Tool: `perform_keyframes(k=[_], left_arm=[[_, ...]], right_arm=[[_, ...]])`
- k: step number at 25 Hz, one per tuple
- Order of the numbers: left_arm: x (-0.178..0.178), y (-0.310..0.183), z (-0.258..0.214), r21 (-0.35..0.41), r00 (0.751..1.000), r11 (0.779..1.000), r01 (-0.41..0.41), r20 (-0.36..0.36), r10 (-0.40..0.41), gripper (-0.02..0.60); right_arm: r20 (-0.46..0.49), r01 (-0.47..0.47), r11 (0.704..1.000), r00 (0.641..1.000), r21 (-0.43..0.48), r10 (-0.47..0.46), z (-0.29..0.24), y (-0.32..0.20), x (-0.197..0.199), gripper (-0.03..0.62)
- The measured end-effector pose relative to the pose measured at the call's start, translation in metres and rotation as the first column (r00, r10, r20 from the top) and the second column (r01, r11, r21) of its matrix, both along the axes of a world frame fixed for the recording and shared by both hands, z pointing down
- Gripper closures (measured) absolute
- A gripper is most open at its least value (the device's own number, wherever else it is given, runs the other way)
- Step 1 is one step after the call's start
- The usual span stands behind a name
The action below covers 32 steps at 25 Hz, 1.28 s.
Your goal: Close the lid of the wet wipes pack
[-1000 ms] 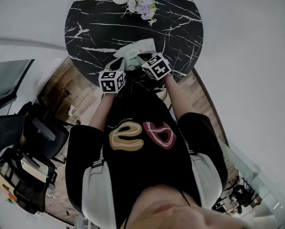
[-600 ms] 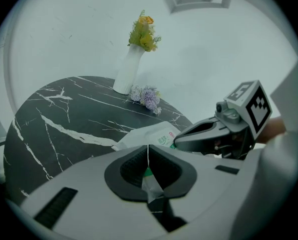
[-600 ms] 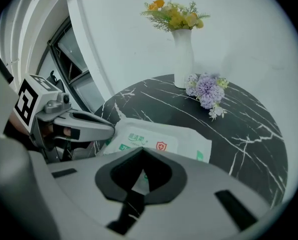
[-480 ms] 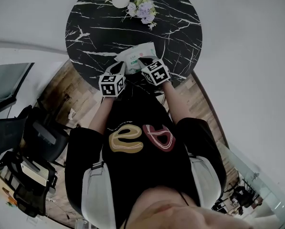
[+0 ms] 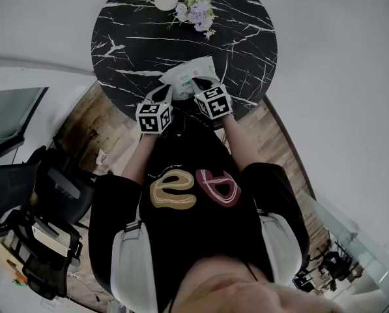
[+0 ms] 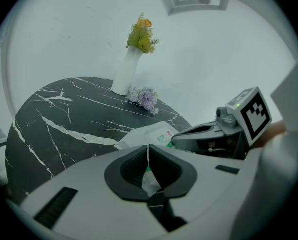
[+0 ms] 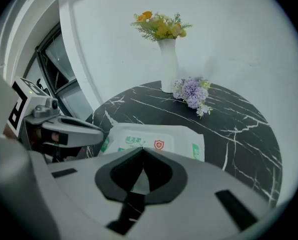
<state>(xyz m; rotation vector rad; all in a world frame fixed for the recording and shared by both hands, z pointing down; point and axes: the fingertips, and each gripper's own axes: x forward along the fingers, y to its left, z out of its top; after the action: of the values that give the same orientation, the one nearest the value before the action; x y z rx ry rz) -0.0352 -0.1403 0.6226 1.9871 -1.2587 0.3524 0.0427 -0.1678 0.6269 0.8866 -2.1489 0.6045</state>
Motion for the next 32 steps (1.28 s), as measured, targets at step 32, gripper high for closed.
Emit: perform_keyframes(k=[32], left_arm=[[-0.004,0.025,-0.128,0.426,0.986,0.89,-0.161,0.022,0.168,0.56]], right_arm=[[0.303,-0.376,0.827,0.916,0.419,0.263,-0.129,0.052,0.001,0.583]])
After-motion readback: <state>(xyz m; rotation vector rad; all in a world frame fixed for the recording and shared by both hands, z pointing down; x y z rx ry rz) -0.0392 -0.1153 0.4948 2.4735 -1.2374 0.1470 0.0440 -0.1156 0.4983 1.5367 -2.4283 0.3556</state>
